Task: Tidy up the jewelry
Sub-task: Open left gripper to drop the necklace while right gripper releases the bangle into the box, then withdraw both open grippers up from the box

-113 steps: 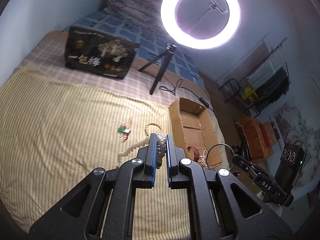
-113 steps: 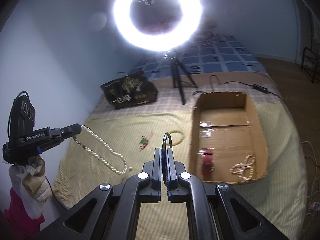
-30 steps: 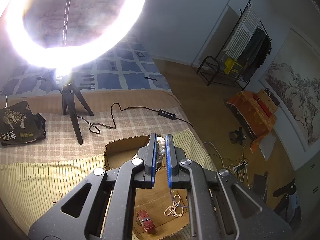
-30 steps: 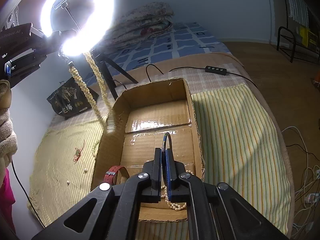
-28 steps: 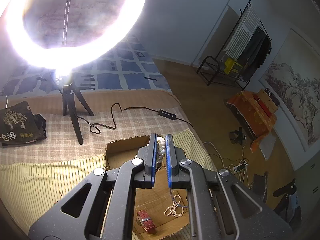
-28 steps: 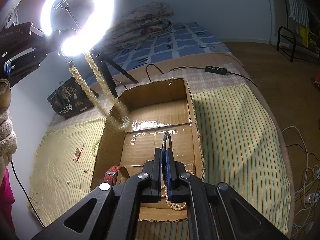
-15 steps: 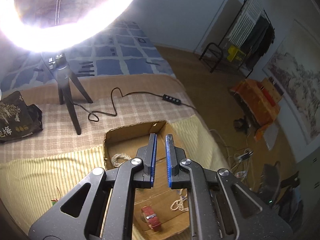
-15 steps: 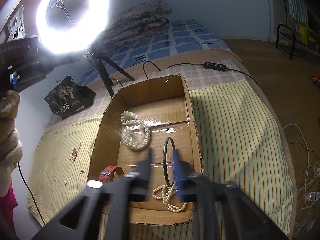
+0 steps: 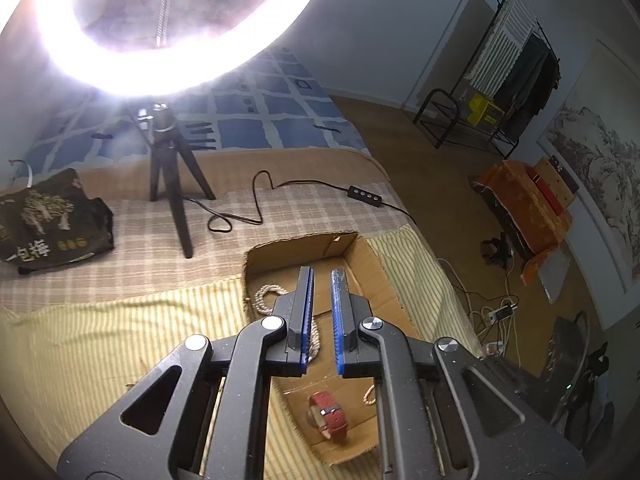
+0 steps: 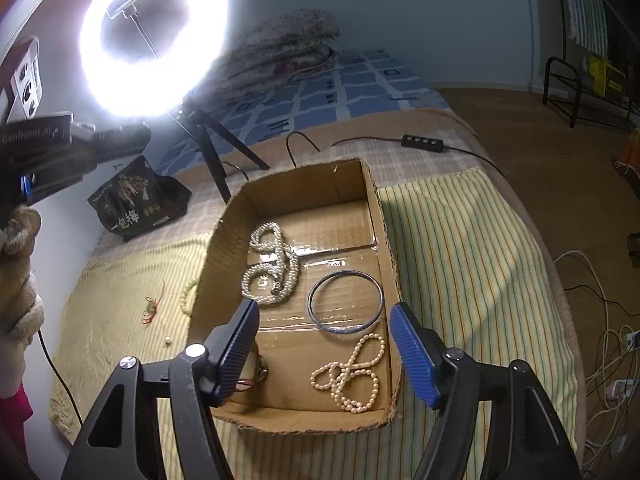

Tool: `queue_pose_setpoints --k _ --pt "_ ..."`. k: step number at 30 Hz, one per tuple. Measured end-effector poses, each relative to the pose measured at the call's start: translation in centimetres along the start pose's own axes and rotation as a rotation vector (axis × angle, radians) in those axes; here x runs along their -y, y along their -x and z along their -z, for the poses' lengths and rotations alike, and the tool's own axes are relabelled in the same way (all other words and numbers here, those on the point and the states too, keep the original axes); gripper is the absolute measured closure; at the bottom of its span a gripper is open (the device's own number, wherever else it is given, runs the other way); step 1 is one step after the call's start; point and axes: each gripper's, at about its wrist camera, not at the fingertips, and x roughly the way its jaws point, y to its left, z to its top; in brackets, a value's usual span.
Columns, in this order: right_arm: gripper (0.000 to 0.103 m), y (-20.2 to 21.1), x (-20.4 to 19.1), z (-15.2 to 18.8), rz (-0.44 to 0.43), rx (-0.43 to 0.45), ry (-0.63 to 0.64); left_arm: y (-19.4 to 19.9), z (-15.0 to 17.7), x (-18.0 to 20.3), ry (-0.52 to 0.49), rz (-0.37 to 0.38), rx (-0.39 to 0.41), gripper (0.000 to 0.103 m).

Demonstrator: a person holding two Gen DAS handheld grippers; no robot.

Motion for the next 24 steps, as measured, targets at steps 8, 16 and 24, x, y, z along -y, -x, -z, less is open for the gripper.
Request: queue_pose_setpoints --k 8,16,24 --pt "0.017 3.2 -1.8 0.0 0.014 0.04 0.02 4.4 1.2 -1.2 -0.012 -0.032 0.036 0.078" --pt "0.015 5.7 -3.9 0.4 0.018 0.066 0.034 9.1 2.7 -3.4 -0.02 -0.075 0.084 0.058" --pt "0.003 8.0 -5.7 1.1 0.029 0.152 0.06 12.8 5.6 -6.8 -0.019 -0.13 0.112 0.048"
